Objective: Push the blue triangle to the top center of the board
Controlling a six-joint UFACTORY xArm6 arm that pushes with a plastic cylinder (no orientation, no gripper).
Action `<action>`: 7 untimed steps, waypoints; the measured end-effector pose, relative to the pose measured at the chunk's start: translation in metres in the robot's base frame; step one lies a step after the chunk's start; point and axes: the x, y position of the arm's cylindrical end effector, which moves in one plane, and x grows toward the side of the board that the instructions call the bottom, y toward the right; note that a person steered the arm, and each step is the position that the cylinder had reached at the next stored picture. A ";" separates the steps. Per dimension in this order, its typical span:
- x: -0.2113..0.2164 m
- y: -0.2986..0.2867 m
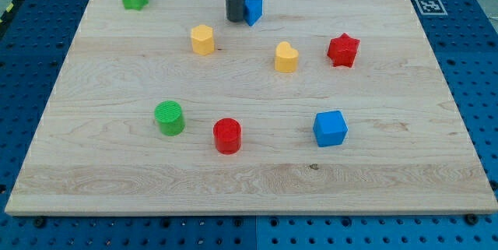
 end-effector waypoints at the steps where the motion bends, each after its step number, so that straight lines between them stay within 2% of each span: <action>1: -0.002 0.007; 3: 0.018 0.037; 4: 0.015 0.053; 6: -0.029 0.057; 7: -0.033 0.057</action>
